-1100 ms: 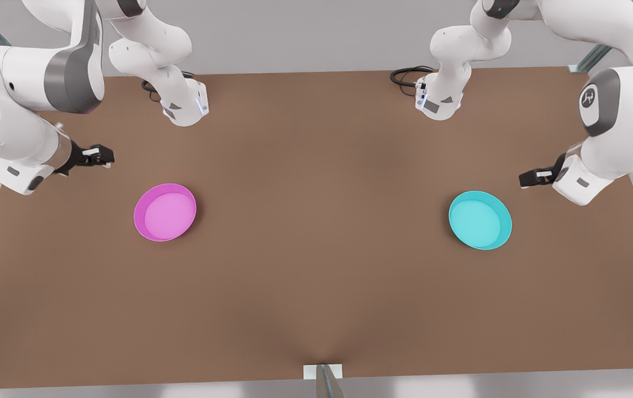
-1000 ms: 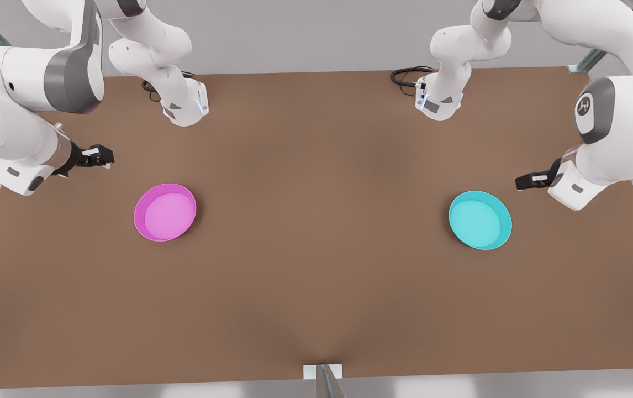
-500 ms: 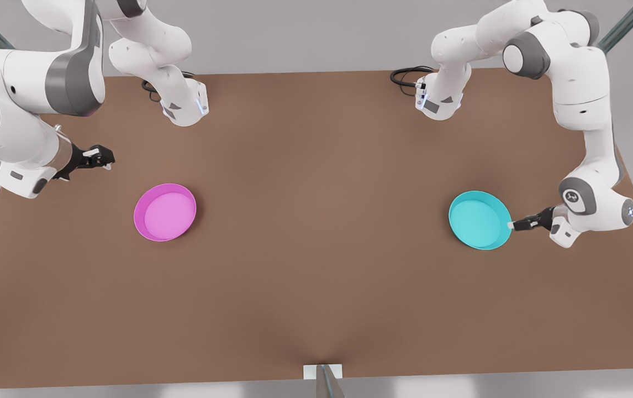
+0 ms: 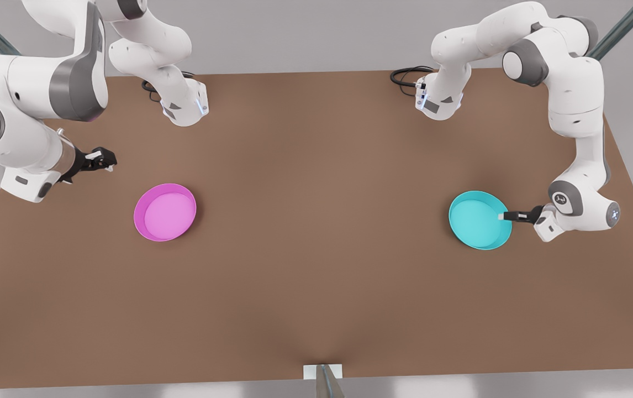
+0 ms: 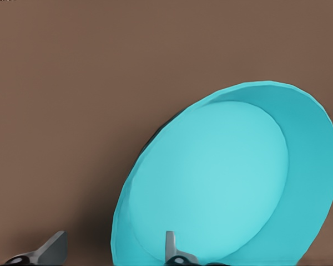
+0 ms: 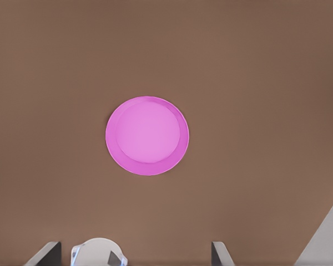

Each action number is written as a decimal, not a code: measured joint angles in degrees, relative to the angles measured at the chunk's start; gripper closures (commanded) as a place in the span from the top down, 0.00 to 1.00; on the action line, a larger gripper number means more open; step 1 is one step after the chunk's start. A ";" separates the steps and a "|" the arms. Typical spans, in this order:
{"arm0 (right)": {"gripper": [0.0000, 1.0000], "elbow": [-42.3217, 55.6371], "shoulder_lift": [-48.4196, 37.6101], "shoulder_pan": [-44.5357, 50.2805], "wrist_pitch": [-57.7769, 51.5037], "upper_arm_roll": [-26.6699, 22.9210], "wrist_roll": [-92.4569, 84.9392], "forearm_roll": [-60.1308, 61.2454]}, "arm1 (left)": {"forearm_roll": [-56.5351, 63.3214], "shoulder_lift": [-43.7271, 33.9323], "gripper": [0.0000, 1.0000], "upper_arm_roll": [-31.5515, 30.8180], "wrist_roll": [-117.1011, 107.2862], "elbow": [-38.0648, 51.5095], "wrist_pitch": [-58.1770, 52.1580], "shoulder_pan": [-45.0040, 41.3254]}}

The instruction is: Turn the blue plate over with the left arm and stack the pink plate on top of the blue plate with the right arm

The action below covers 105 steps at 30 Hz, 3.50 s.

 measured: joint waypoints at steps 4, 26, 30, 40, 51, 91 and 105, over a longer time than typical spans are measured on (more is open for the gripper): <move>1.00 -0.02 0.04 -0.01 0.00 0.00 -0.24 0.01 | -0.36 0.14 0.74 -0.53 1.74 0.26 1.29 -0.13; 1.00 -0.02 0.25 -0.10 0.05 0.00 -0.99 0.01 | -1.19 0.64 0.27 -1.42 6.22 0.56 3.92 -1.18; 1.00 0.00 0.49 -0.08 0.07 0.00 -1.06 0.01 | -0.96 1.01 0.21 -1.48 6.47 0.64 4.74 -1.31; 1.00 -0.02 0.71 -0.10 0.06 0.00 -1.18 0.08 | 11.42 -4.47 0.21 -1.50 -1.04 23.33 -5.84 -12.54; 1.00 0.19 1.15 -1.43 0.25 -0.09 -1.51 1.56 | 49.31 2.07 0.21 18.37 -31.50 43.88 -27.11 -63.52; 1.00 -7.93 5.02 -14.02 5.27 -0.18 -5.29 4.05 | 53.92 18.33 1.00 -16.43 -146.83 46.15 -35.81 -91.76; 1.00 -54.15 4.76 -17.40 49.26 -0.01 -14.39 18.24 | 13.69 -21.63 1.00 -11.64 -108.71 36.92 -53.45 -16.13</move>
